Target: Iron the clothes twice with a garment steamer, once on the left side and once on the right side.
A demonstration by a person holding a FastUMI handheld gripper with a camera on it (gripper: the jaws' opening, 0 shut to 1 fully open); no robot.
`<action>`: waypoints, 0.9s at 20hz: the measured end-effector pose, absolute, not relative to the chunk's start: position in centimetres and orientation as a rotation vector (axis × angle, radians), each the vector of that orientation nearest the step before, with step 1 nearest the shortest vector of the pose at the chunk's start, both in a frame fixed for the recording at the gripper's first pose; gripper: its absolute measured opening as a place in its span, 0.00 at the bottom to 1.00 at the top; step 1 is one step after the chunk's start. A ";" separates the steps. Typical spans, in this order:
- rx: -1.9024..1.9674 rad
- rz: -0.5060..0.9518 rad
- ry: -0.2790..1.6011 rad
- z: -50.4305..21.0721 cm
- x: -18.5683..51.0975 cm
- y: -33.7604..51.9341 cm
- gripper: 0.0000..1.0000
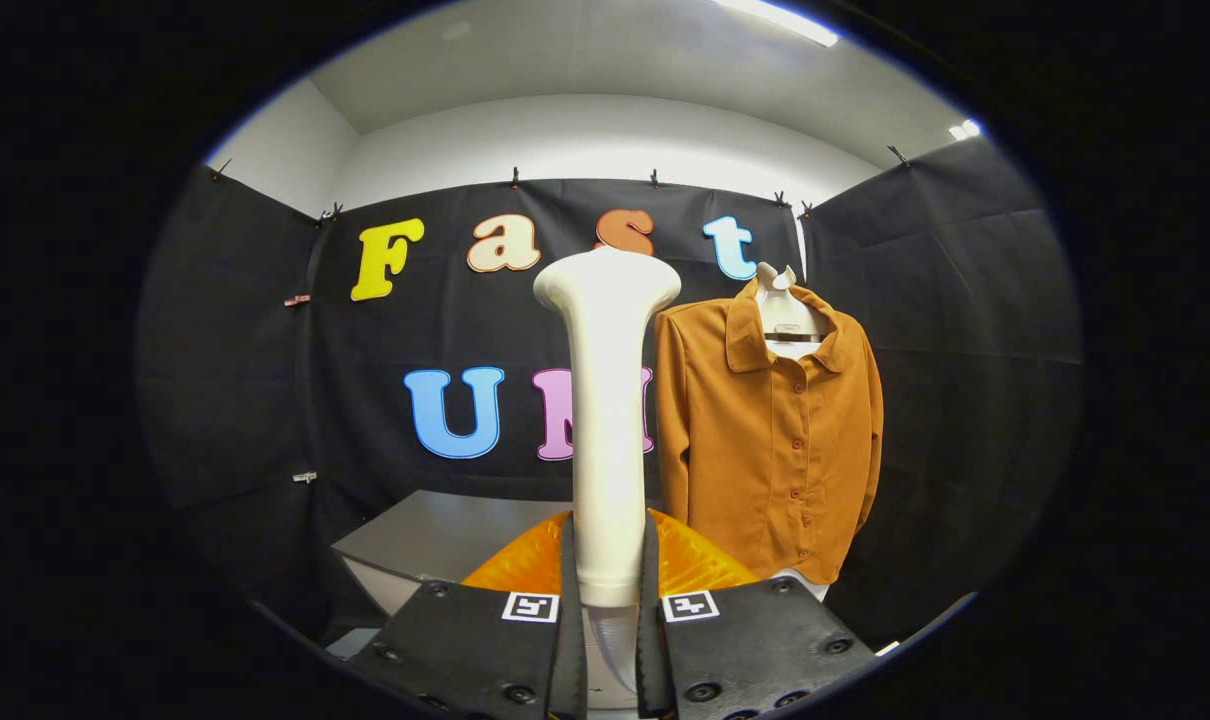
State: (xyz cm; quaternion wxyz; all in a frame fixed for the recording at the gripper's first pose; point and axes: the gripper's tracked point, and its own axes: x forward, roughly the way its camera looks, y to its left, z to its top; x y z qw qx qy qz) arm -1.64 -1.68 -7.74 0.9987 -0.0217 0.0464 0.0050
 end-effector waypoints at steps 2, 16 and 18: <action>-0.043 0.010 0.093 -7.7 -1.6 -1.6 0.23; -0.032 0.004 0.087 -8.1 -1.2 -2.0 0.23; -0.030 0.004 0.088 -8.1 -1.1 -2.0 0.23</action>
